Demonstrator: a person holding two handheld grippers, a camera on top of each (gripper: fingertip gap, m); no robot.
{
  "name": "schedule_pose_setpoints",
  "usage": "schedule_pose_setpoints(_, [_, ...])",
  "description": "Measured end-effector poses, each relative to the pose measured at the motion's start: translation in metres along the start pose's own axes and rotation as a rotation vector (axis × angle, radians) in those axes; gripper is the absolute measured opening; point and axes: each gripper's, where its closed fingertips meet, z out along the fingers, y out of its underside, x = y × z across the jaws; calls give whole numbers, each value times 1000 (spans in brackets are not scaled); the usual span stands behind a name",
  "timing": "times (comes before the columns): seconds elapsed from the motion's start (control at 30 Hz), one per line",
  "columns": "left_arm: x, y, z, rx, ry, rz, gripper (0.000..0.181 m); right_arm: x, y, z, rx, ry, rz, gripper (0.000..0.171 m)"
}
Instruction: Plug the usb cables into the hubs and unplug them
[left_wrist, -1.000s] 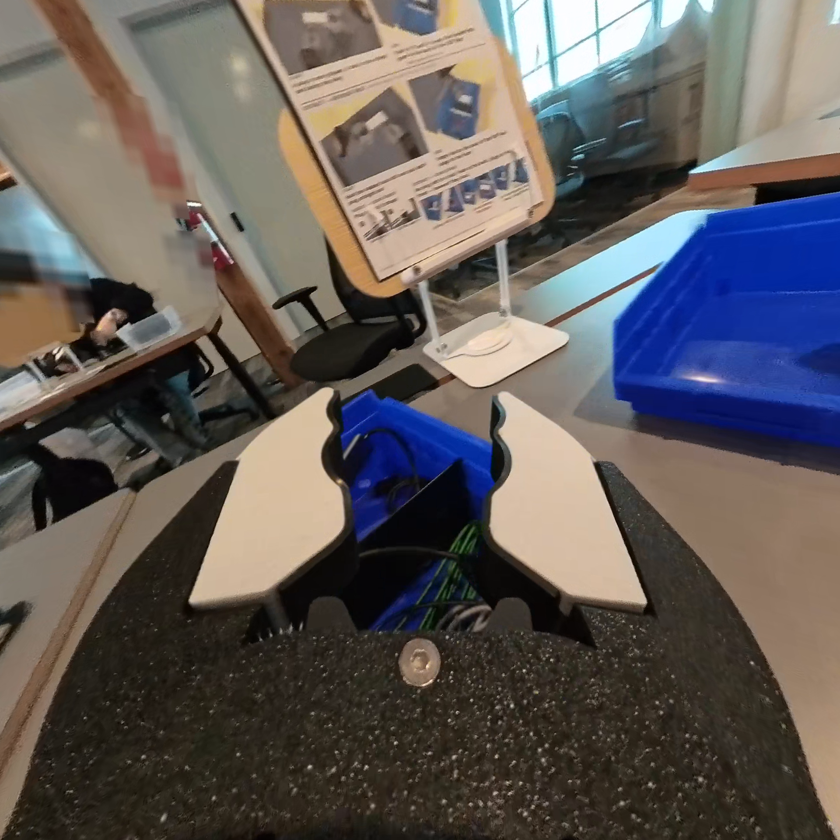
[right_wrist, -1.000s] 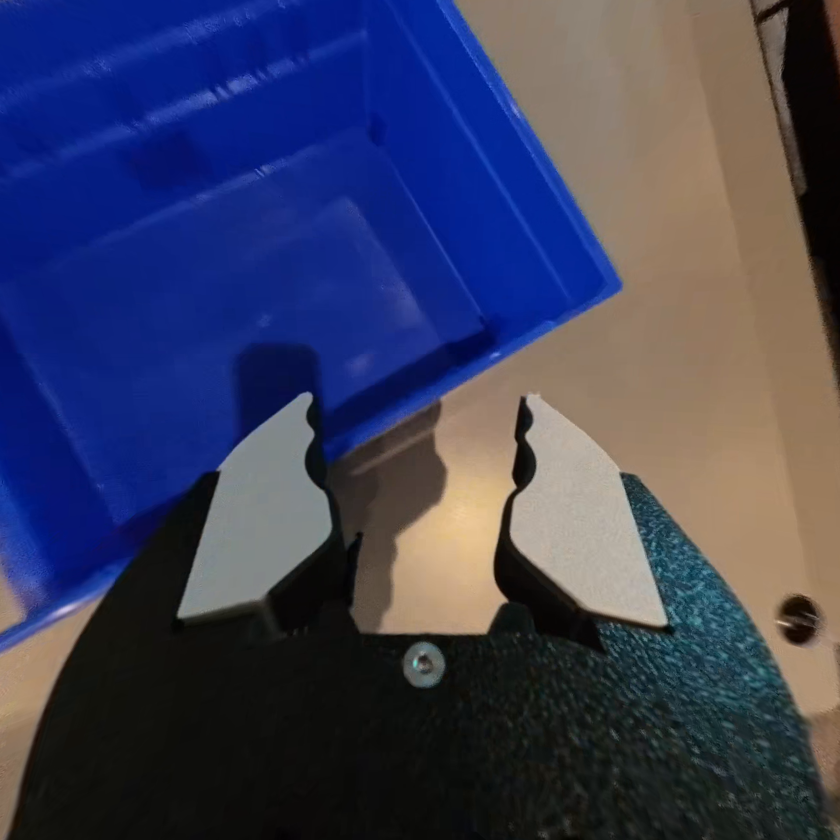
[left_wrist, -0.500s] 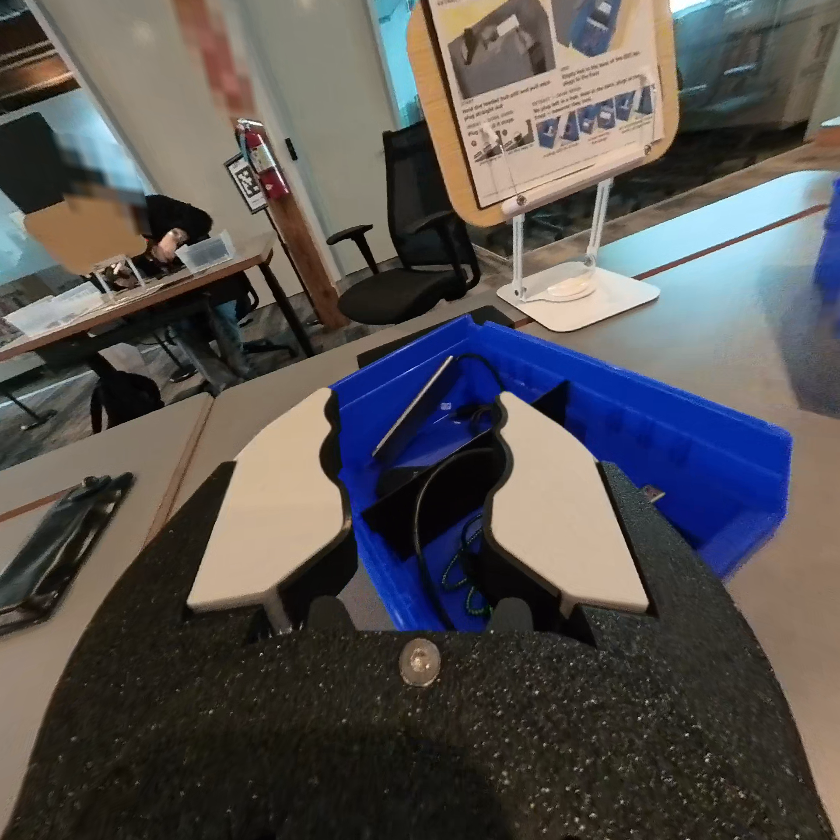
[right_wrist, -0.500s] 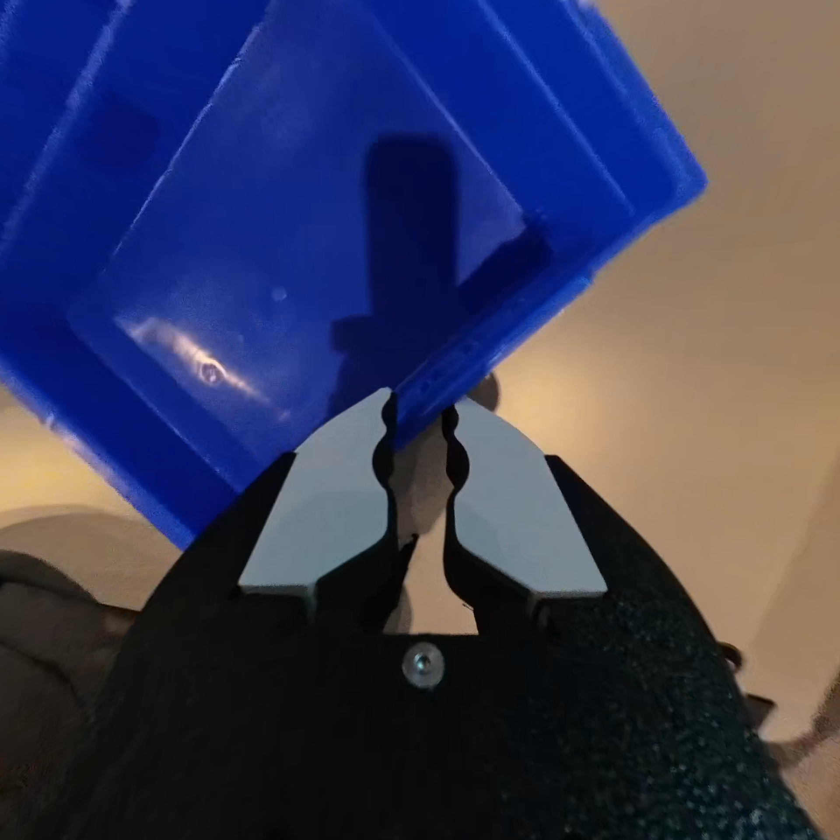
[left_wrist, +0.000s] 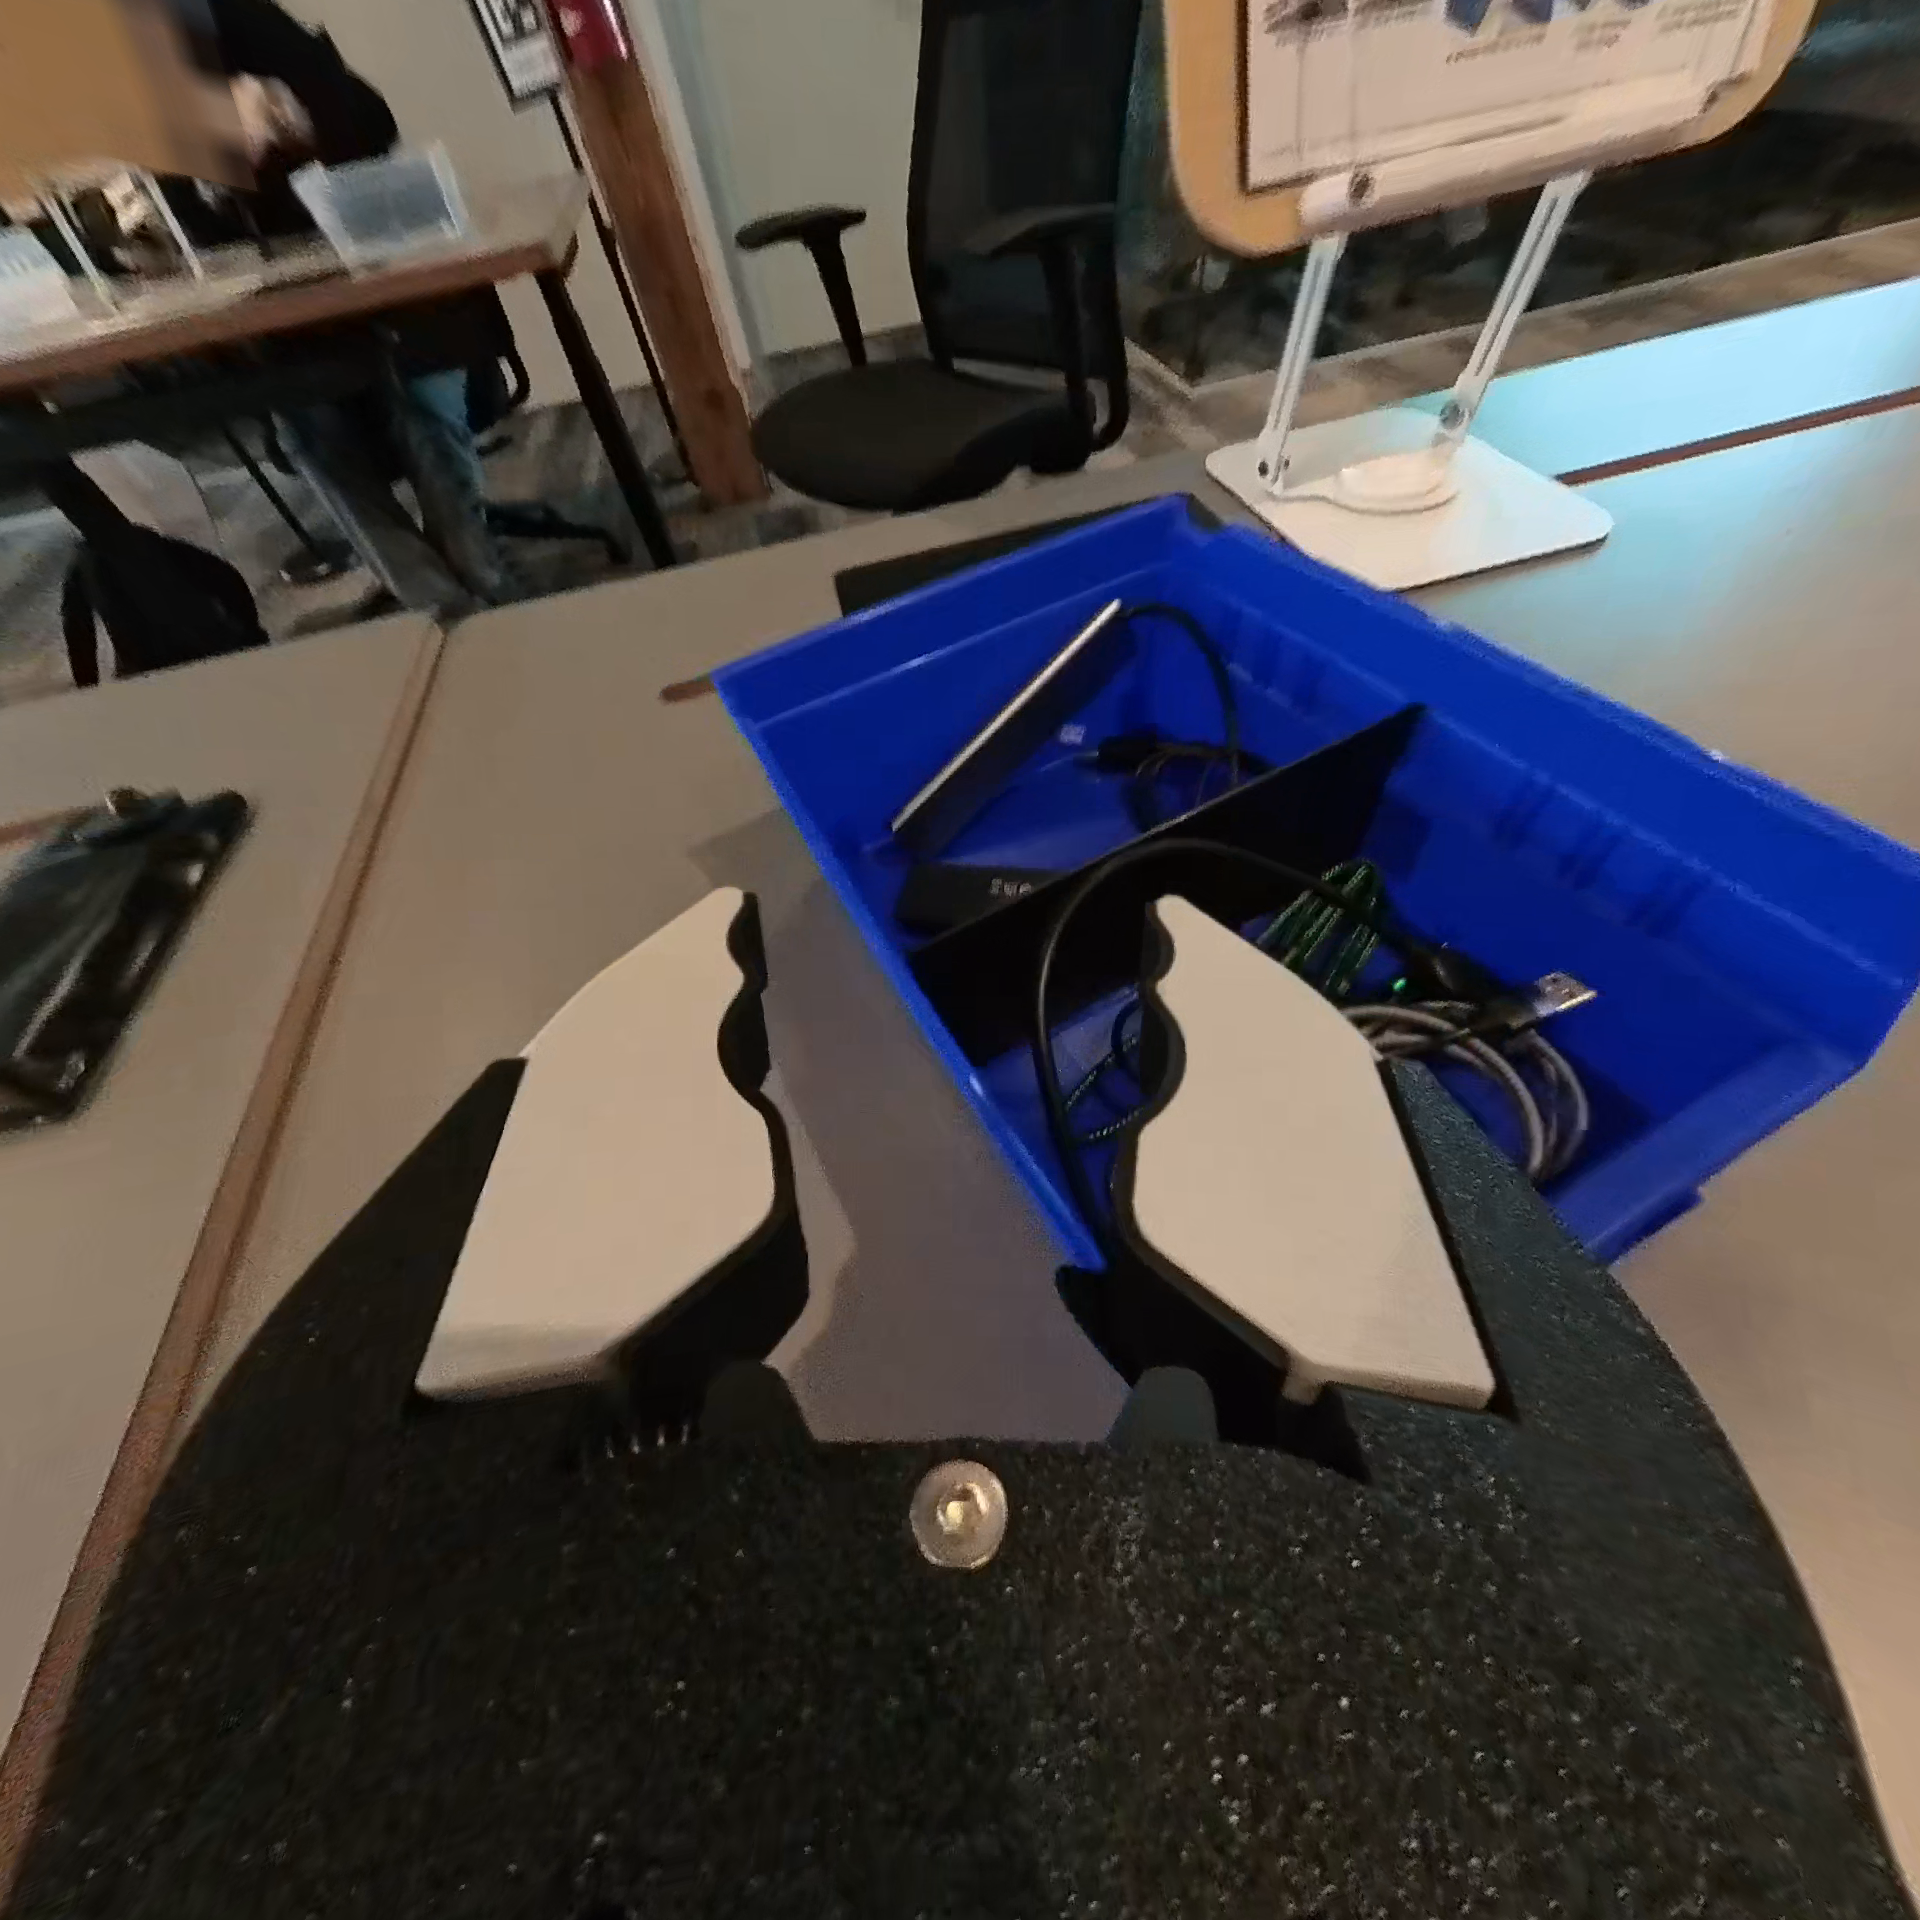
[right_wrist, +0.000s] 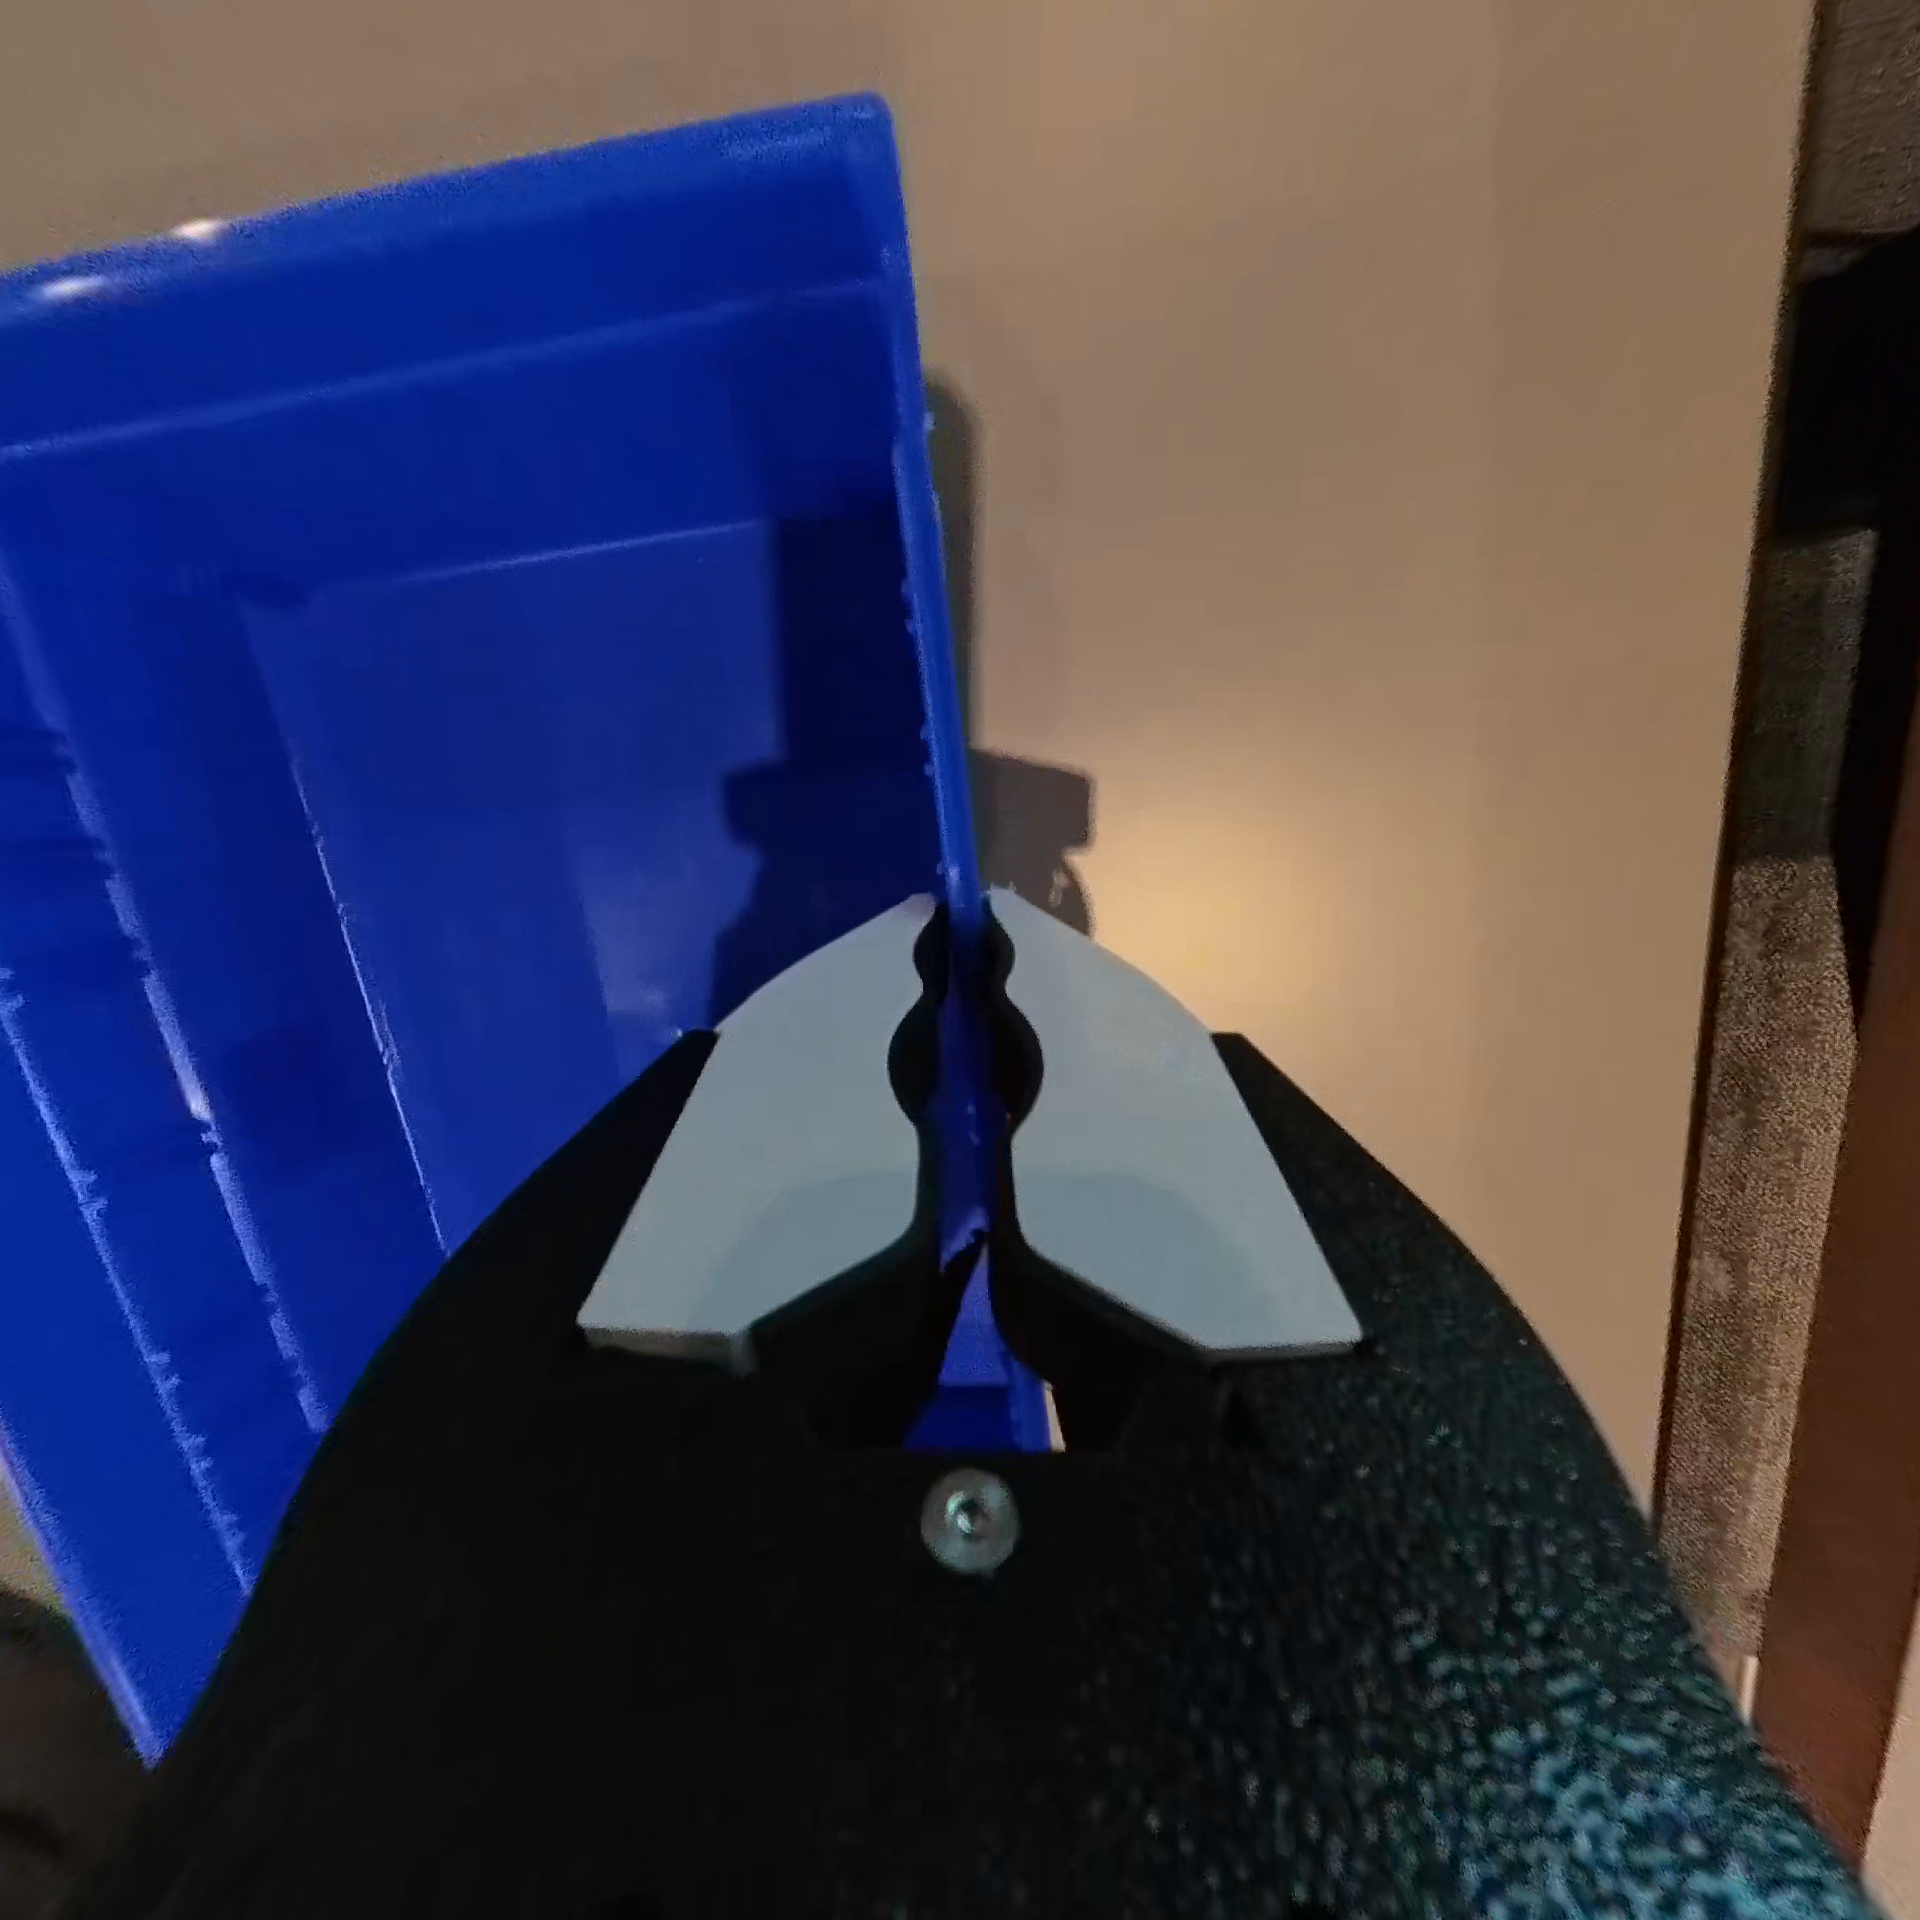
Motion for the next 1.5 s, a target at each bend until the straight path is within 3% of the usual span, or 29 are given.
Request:
schedule_pose_setpoints(0.13, [-4, 14, 4, -58, 15, -43, 76, 6, -9, 1, 63, 28, -25, 8])
schedule_pose_setpoints(0.23, [-7, 22, 4, -86, 17, -86, 83, -1, -14, -15, 157, 21, -50, 47])
schedule_pose_setpoints(0.33, [-5, 30, 7, -133, 44, -121, 90, -21, -22, -53, 355, -23, -67, 64])
schedule_pose_setpoints(0.53, [2, 36, 15, -215, 37, -100, 92, -147, -15, -159, 922, -288, -260, 84])
schedule_pose_setpoints(0.63, [4, 44, 23, -290, 29, -92, 88, -218, 2, -177, 1077, -369, -314, 86])
schedule_pose_setpoints(0.8, [4, 60, 35, -412, 4, -93, 77, -318, 19, -148, 1165, -487, -409, 85])
schedule_pose_setpoints(1.0, [6, 71, 42, -484, -21, -61, 39, -403, 27, -87, 1154, -624, -489, 80])
schedule_pose_setpoints(1.23, [0, 75, 40, -546, -97, 10, 26, -419, 41, -48, 1119, -652, -521, 67])
schedule_pose_setpoints(1.5, [-5, 79, 40, -629, -126, -26, 18, -422, 47, -51, 1117, -669, -530, 60])
